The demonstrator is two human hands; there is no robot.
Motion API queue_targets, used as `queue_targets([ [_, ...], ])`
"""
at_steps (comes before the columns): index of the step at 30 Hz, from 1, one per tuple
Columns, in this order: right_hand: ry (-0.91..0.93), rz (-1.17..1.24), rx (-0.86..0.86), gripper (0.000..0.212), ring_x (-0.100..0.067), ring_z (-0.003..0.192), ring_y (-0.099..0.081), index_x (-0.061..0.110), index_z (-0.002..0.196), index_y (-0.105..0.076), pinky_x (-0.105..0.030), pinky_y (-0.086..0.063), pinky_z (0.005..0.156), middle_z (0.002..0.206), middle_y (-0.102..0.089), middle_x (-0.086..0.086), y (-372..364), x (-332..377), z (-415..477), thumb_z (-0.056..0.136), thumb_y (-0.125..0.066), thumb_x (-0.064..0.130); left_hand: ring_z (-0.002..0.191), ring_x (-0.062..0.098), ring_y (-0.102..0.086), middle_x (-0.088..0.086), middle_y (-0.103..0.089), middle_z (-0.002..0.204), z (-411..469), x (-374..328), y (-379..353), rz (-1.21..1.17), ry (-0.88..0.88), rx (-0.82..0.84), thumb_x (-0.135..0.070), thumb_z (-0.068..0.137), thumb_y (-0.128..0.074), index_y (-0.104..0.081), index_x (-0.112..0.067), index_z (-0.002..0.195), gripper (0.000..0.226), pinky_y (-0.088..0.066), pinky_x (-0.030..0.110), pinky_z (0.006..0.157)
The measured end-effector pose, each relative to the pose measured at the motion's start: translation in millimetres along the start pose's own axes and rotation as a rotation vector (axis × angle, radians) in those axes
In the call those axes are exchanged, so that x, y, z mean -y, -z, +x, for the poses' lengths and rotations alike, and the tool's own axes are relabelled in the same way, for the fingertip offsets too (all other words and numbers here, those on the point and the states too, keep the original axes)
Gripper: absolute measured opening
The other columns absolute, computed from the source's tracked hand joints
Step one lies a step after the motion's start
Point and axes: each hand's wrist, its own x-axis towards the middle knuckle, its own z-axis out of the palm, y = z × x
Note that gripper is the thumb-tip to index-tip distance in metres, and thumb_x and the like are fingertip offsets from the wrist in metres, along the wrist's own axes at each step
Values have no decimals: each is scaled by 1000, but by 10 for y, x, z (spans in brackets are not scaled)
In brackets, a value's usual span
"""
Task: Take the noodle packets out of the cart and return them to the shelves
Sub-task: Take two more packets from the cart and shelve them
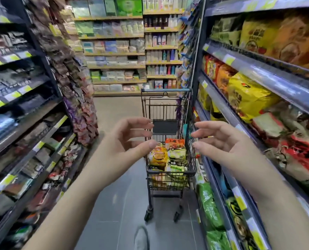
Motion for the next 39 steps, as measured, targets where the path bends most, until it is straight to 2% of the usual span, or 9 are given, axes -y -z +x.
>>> queue_targets([
  [3,-22,-24,-17,43,-14,100,-75,29,119,-70,-25,-60,88,111,-76,5,-67,-271,656,77,-80,27,114,16,-69,-3,-72,121,662,462,148,-4,20,18,-27,83,-82,-63,-21,123,44,-57,29,95],
  [6,-65,-29,-36,39,-13,96,-75,25,121,-70,-19,-57,85,110,-77,5,-145,-484,1385,84,-78,15,113,16,-69,-5,-71,122,1429,848,402,-4,40,75,-30,84,-84,-63,-25,123,44,-58,30,93],
  [9,-133,-50,-46,39,-12,97,-75,24,122,-69,-18,-58,83,109,-77,6,-244,-673,2094,87,-77,11,108,12,-70,-6,-72,118,2206,1154,698,-5,70,97,-26,79,-78,-63,-22,121,45,-57,22,87],
  [15,-247,-69,-98,39,-14,101,-74,27,122,-69,-30,-60,93,113,-77,5,-327,-1071,3009,85,-78,19,108,9,-69,-4,-72,119,3250,1886,820,-56,161,200,-27,76,-77,-63,-19,122,49,-55,17,85],
  [21,-320,-61,-122,43,-15,99,-74,28,122,-68,-40,-61,93,113,-77,5,-305,-1497,3643,80,-77,27,110,9,-70,-7,-72,119,3685,2530,723,-127,287,228,-30,77,-79,-63,-23,123,49,-55,18,86],
  [25,-343,-34,-78,41,-15,99,-73,25,124,-68,-30,-61,89,114,-77,3,-218,-1797,4040,85,-77,17,112,13,-70,-4,-72,122,3878,2825,719,-109,368,215,-36,79,-82,-64,-28,121,47,-57,23,88],
  [29,-386,10,-21,45,-15,101,-73,29,124,-68,-26,-58,85,116,-76,3,-102,-2153,4402,81,-78,25,113,18,-69,-2,-70,123,4094,3061,677,-84,424,200,-47,75,-83,-66,-40,116,45,-58,30,91],
  [34,-465,24,48,48,-11,107,-72,31,124,-67,-25,-58,87,116,-76,8,138,-2634,4893,77,-79,30,114,21,-68,3,-71,122,4351,3504,524,-76,525,99,-47,72,-86,-65,-27,121,56,-56,34,96],
  [39,-547,1,79,50,-10,107,-72,32,124,-67,-29,-56,91,116,-76,10,245,-3167,5237,76,-79,35,114,16,-68,-3,-71,124,4512,3981,357,-71,655,72,-51,68,-87,-65,-26,120,62,-56,25,89],
])
